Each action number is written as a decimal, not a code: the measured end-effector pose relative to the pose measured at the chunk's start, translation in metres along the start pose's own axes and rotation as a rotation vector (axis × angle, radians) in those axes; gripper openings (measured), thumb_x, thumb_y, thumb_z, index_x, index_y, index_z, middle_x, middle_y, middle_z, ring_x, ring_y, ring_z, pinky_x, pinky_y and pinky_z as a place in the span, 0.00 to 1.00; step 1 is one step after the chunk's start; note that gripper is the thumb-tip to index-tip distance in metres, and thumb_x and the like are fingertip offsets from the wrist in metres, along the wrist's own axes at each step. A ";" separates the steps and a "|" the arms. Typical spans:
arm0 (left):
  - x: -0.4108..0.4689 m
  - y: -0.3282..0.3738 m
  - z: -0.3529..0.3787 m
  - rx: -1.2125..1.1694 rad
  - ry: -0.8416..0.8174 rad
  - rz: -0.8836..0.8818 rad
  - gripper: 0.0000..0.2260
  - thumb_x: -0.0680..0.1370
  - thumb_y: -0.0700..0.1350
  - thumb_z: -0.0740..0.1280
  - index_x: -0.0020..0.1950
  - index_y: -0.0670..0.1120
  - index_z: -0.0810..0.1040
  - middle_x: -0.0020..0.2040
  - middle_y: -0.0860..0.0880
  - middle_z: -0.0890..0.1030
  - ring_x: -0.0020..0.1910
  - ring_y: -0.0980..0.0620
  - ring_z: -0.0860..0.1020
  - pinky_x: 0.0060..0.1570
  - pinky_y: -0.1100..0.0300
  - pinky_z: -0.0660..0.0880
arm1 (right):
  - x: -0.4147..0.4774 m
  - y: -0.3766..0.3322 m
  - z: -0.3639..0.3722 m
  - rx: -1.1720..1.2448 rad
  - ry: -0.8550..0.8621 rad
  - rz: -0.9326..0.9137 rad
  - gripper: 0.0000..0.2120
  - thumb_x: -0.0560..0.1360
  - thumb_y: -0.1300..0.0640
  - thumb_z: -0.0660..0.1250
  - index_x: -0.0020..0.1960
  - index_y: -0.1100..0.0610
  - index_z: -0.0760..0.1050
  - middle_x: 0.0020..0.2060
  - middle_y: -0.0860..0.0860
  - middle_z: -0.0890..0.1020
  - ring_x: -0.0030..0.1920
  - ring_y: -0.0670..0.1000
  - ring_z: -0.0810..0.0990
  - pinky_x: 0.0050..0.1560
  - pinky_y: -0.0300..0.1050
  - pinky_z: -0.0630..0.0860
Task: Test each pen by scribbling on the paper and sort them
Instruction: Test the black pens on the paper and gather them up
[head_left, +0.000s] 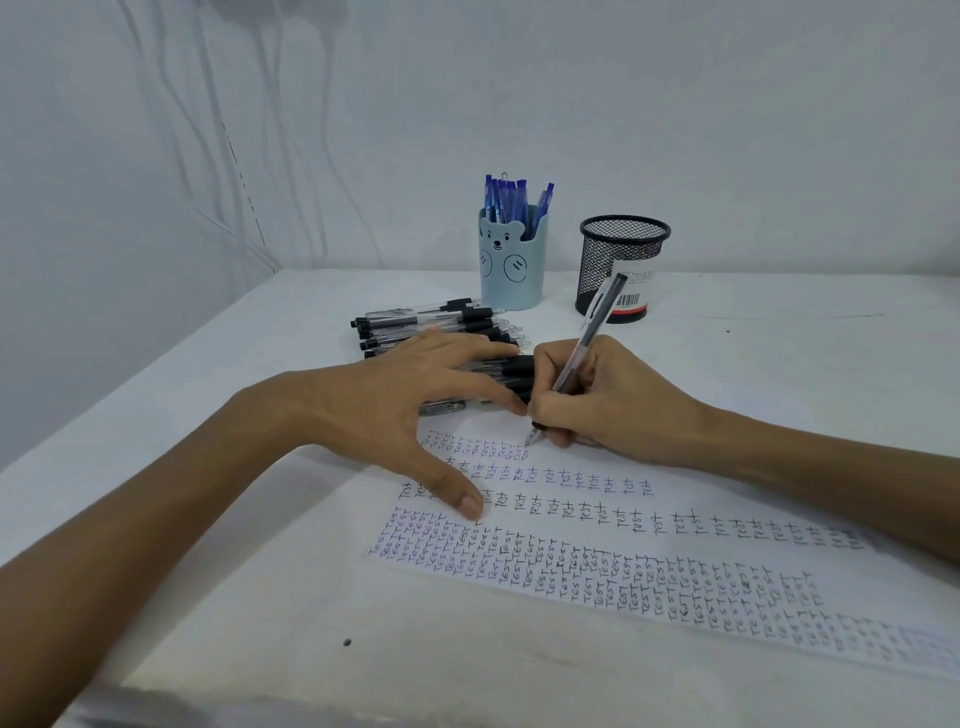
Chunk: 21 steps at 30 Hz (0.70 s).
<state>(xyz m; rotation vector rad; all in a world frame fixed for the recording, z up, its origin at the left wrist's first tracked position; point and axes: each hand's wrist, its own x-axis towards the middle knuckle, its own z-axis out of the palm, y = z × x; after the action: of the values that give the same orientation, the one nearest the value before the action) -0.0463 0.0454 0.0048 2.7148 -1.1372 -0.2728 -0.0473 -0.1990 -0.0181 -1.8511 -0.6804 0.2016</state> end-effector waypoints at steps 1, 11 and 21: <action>0.000 0.000 0.000 0.005 0.001 0.002 0.40 0.64 0.76 0.72 0.73 0.72 0.65 0.81 0.67 0.49 0.81 0.60 0.47 0.81 0.45 0.51 | 0.000 0.000 0.000 -0.001 0.002 -0.003 0.07 0.75 0.71 0.68 0.40 0.71 0.71 0.25 0.59 0.77 0.21 0.44 0.69 0.25 0.34 0.65; -0.001 0.000 0.000 -0.016 0.009 -0.001 0.39 0.64 0.76 0.72 0.73 0.74 0.65 0.81 0.67 0.49 0.81 0.60 0.46 0.81 0.44 0.50 | 0.007 -0.003 -0.004 0.249 0.195 0.179 0.16 0.78 0.63 0.61 0.32 0.55 0.71 0.26 0.56 0.74 0.21 0.49 0.64 0.22 0.36 0.55; -0.004 -0.002 -0.001 -0.083 0.114 0.049 0.22 0.78 0.66 0.68 0.70 0.65 0.73 0.81 0.64 0.59 0.80 0.64 0.55 0.79 0.49 0.58 | 0.009 0.003 -0.006 0.414 0.205 0.118 0.12 0.75 0.56 0.71 0.55 0.56 0.72 0.35 0.53 0.81 0.28 0.50 0.72 0.28 0.41 0.64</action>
<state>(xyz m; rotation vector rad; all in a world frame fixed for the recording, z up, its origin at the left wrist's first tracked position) -0.0475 0.0493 0.0055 2.5903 -1.1322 -0.1526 -0.0356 -0.2000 -0.0171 -1.4879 -0.3547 0.2093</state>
